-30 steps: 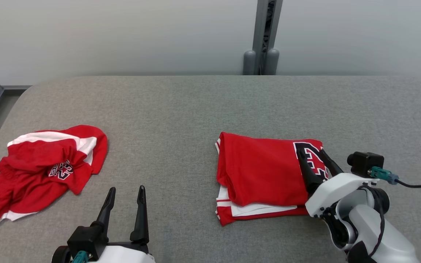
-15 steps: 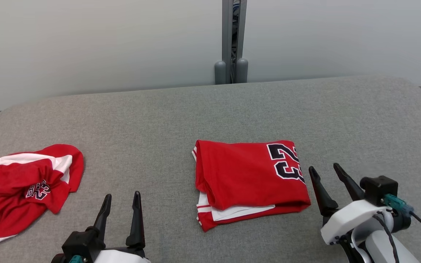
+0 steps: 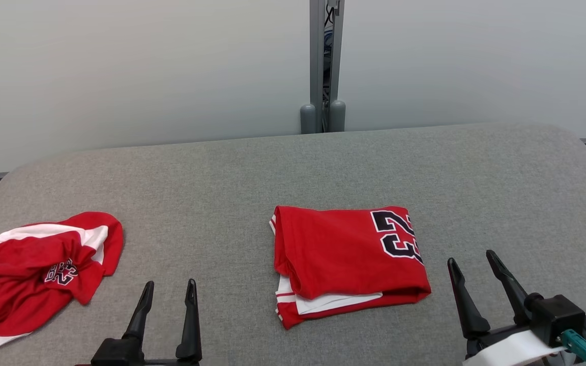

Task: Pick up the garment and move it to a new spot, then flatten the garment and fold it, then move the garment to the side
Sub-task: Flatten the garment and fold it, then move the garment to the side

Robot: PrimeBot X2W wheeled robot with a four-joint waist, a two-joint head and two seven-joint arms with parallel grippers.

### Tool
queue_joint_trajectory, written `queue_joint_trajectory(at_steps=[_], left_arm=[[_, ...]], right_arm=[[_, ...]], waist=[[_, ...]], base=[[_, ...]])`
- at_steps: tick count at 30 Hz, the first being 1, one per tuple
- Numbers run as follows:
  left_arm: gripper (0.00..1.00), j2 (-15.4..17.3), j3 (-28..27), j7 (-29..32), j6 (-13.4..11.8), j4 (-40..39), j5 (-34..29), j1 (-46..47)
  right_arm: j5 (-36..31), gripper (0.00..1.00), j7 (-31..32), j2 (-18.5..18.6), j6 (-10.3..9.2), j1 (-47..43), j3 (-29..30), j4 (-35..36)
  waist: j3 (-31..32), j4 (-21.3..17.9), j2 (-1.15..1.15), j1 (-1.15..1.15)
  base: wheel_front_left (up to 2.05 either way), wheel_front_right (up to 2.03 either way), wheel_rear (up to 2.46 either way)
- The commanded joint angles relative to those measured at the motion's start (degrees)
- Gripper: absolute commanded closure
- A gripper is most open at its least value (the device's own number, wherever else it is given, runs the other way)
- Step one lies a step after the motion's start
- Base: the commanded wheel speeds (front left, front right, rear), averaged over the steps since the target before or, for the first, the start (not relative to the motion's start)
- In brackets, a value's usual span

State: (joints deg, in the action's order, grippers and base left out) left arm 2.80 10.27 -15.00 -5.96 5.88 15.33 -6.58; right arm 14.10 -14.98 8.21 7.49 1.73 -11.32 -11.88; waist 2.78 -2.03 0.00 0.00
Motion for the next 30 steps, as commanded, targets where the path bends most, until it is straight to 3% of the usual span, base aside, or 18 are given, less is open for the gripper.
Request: queue_joint_trajectory(at_steps=[1,9,18,30], left_arm=[[0.0,0.2,0.0,-0.2,-0.3,-1.0,-1.6,-0.9],[0.0,0.2,-0.3,-0.2,-1.1,-3.2,-5.8,-3.5],[0.0,0.2,-0.1,-0.2,-1.0,-3.2,-5.9,-3.3],[0.0,0.2,0.9,-0.2,-0.4,-2.1,-6.1,-1.3]], right_arm=[[-0.5,0.0,-0.2,-0.1,0.01,-1.5,0.6,1.0],[-1.4,0.0,-0.2,-1.5,0.01,-4.1,2.2,1.7],[-0.1,0.0,-0.2,-1.9,0.01,-3.8,2.5,0.8],[17.8,0.0,-0.2,-1.6,0.01,5.1,-1.5,-15.1]], waist=[[0.4,0.2,0.0,0.0],[1.3,1.0,0.0,0.0],[1.2,1.1,0.0,0.0],[-0.2,2.6,0.0,0.0]], base=[[0.0,0.0,0.0],[0.0,0.0,0.0],[0.0,0.0,0.0],[0.0,0.0,0.0]])
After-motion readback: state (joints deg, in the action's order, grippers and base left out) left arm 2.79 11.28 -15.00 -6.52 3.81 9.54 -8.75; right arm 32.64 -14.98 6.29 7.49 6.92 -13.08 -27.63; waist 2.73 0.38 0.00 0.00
